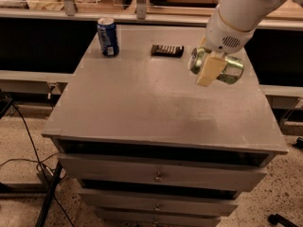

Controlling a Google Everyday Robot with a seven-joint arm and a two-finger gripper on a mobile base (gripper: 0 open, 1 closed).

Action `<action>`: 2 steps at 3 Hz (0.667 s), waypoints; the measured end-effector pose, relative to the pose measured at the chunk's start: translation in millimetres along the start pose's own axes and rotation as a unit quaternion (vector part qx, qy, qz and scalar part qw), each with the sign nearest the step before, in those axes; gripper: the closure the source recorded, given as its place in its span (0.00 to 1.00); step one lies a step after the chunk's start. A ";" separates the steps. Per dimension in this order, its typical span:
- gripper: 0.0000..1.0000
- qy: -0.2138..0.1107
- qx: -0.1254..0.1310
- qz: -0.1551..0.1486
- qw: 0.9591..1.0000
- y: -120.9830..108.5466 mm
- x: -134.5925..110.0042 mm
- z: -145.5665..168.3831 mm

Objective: Knock green can over

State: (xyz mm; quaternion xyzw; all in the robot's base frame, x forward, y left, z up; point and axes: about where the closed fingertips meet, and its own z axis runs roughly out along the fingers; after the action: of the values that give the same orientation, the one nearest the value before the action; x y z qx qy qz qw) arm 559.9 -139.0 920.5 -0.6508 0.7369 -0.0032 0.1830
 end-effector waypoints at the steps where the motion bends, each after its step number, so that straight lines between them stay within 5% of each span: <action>1: 1.00 0.047 0.005 -0.018 0.999 4.7 11.9 12.8; 2: 0.84 0.093 0.003 -0.034 0.995 8.5 22.0 27.6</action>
Offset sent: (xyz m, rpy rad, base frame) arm -0.0011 -0.0220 -0.0553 -0.3276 0.0227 0.0275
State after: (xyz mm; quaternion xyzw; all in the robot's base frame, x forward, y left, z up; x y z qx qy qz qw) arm 557.4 -152.4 886.9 -0.6719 0.7280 -0.0720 0.1159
